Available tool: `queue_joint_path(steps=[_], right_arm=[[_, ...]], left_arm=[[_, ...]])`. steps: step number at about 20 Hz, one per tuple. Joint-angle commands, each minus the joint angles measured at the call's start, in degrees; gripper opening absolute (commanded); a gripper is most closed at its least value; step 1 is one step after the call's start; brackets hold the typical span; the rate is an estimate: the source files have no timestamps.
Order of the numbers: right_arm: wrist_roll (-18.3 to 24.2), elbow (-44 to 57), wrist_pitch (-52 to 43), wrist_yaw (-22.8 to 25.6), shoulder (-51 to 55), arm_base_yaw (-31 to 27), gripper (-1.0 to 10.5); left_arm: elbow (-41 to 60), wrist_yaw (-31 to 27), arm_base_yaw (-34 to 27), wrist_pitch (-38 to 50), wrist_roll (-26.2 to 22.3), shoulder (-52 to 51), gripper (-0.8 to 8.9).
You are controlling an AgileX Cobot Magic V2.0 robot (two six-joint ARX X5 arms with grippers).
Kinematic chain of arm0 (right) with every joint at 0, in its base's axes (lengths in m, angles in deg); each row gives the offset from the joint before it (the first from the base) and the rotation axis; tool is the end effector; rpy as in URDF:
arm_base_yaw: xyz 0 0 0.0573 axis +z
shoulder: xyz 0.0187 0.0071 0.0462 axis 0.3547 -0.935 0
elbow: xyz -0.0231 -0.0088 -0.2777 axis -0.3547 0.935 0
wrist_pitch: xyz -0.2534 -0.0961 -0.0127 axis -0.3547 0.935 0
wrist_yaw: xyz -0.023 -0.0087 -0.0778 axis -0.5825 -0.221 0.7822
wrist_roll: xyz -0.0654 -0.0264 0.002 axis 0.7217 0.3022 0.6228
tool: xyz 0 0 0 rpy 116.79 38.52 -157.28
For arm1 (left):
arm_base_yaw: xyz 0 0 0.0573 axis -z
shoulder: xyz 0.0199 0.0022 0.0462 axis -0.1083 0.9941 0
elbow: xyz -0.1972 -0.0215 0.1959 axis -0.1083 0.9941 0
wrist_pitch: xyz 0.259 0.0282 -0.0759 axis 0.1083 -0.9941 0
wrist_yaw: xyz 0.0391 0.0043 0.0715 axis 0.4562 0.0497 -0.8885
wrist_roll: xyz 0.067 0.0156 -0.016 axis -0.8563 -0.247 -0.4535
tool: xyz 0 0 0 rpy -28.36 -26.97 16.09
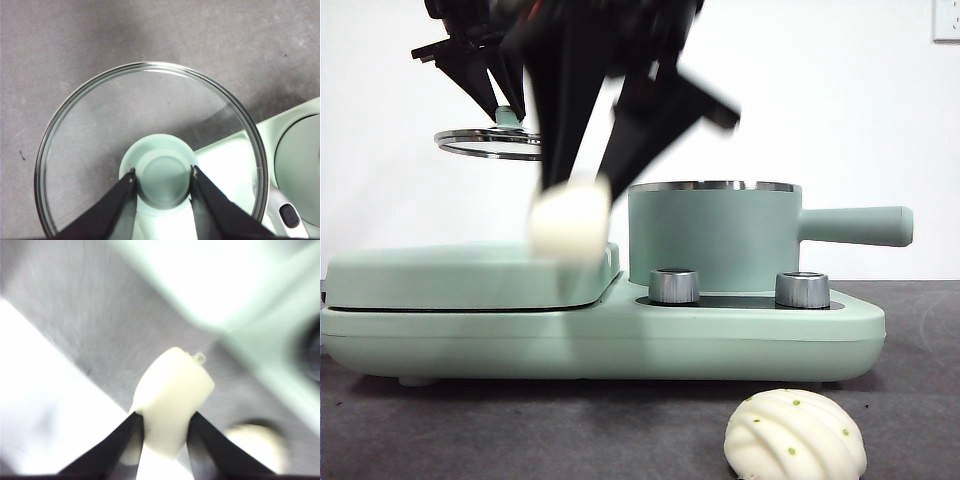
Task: Put the buns in a small steamer
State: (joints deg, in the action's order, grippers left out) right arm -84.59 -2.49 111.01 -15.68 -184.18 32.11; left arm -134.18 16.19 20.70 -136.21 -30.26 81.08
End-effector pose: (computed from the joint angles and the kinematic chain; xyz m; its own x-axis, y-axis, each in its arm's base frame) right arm 0.2121 0.3022 0.2679 -0.0354 0.3586 -0.9328 -0.5635 0.7638 0.3150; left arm 0.4514 -0.1237 0.3923 0.5076 -0.2641 -0.8201 0.4056 0.9131 -0.0431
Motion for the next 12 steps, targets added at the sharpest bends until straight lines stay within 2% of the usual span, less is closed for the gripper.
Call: queue_joint_path(steps=[1, 4, 7, 12], right_arm=[[4.81, -10.58, 6.51, 3.78, -1.95, -2.93, 1.2], [8.48, -21.31, 12.68, 6.75, -4.66, -8.94, 1.2], [10.97, -30.38, 16.22, 6.73, -9.86, -15.47, 1.2], [12.87, -36.5, 15.65, 6.21, -17.77, -21.84, 1.3]], left_arm=[[-2.54, 0.09, 0.04, 1.07, 0.09, -0.33, 0.5], [-2.51, 0.09, 0.04, 1.07, 0.09, -0.33, 0.5], [-2.51, 0.09, 0.04, 1.07, 0.09, -0.33, 0.5], [-2.51, 0.09, 0.04, 1.14, 0.04, -0.33, 0.5]])
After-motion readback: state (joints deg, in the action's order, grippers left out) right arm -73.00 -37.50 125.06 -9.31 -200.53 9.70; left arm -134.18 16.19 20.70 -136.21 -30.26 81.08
